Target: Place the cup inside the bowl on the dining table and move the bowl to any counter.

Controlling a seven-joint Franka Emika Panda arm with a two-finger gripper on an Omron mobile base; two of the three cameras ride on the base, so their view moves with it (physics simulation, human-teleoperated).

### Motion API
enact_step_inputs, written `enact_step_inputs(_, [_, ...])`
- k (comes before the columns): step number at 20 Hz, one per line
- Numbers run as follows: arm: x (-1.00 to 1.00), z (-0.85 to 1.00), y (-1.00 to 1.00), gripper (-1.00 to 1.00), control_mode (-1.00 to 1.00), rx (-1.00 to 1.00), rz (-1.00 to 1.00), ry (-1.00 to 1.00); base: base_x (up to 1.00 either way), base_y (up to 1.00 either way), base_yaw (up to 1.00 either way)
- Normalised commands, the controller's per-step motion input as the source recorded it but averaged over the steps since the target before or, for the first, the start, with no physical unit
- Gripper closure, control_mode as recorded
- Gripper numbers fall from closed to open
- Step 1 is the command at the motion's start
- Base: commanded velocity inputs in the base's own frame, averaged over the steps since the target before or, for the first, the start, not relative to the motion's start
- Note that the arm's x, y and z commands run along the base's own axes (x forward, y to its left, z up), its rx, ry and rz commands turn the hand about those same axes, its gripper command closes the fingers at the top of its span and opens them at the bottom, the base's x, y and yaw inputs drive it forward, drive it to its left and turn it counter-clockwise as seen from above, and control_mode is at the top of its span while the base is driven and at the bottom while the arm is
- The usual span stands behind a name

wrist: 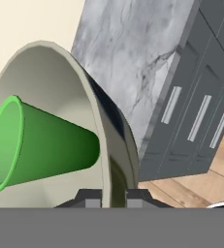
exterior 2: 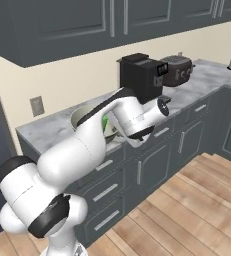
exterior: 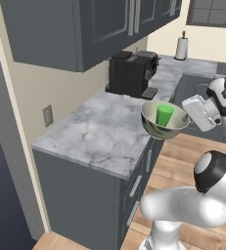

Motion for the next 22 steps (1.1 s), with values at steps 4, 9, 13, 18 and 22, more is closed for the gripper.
enact_step_inputs(4, [0.00, 0.00, 0.00, 1.00, -1.00, 0.00, 0.00, 0.00, 0.00, 0.00, 0.00])
enact_step_inputs(9, [0.00, -0.21, 0.10, 1.00, -1.00, 0.00, 0.00, 0.00, 0.00, 0.00, 0.00])
enact_step_inputs(13, [0.00, -0.14, 0.32, 1.00, -1.00, 0.00, 0.00, 0.00, 0.00, 0.00, 0.00])
enact_step_inputs(18, [0.00, 0.00, 0.48, 1.00, -1.00, -0.01, 0.01, 0.00, 0.00, 0.00, 0.00])
enact_step_inputs(22, [0.00, -0.09, 0.28, 1.00, -1.00, 0.00, 0.03, -0.01, 0.00, 0.00, 0.00])
